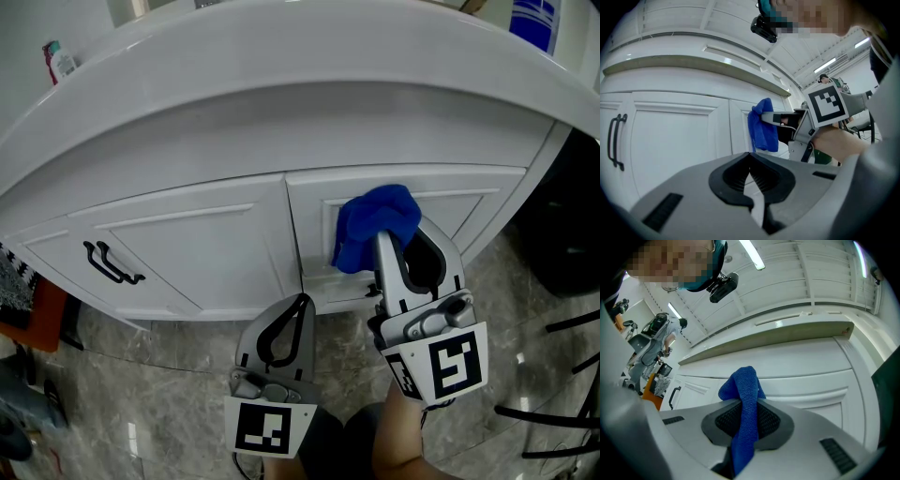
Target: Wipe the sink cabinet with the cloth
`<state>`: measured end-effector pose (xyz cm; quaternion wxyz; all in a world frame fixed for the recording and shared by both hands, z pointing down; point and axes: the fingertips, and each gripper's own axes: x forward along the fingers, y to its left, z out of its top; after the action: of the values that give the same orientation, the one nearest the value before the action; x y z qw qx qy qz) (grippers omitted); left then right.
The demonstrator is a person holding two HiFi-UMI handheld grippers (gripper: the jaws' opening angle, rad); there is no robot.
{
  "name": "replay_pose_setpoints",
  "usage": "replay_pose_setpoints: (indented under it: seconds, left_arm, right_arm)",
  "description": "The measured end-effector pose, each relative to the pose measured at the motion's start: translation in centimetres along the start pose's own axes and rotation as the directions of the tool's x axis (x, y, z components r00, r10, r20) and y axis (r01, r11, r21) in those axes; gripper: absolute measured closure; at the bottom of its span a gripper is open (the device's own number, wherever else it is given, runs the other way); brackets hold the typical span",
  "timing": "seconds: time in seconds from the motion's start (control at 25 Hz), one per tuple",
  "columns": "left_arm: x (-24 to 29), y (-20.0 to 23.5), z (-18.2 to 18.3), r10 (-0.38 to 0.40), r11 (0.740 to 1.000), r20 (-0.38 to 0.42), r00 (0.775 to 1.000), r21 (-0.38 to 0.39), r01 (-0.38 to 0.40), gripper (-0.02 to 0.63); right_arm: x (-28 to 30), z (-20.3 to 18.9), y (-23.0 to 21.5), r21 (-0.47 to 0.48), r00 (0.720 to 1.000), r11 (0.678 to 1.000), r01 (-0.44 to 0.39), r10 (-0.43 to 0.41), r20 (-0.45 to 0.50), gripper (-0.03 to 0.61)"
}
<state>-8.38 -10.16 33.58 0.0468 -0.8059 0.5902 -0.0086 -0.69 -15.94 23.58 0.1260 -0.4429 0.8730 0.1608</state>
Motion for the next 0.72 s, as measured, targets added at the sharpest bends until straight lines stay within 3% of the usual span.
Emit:
replay_pose_setpoints:
  seconds: [0.72]
  left_arm:
    - [0.3, -0.2, -0.2, -0.005, 1.0, 0.002, 1.0, -0.003, 0.005, 0.609]
  right_arm:
    - [-0.6, -0.1, -1.2, 0.051, 0.999, 0.999, 0.01, -0.011, 0.03, 0.52]
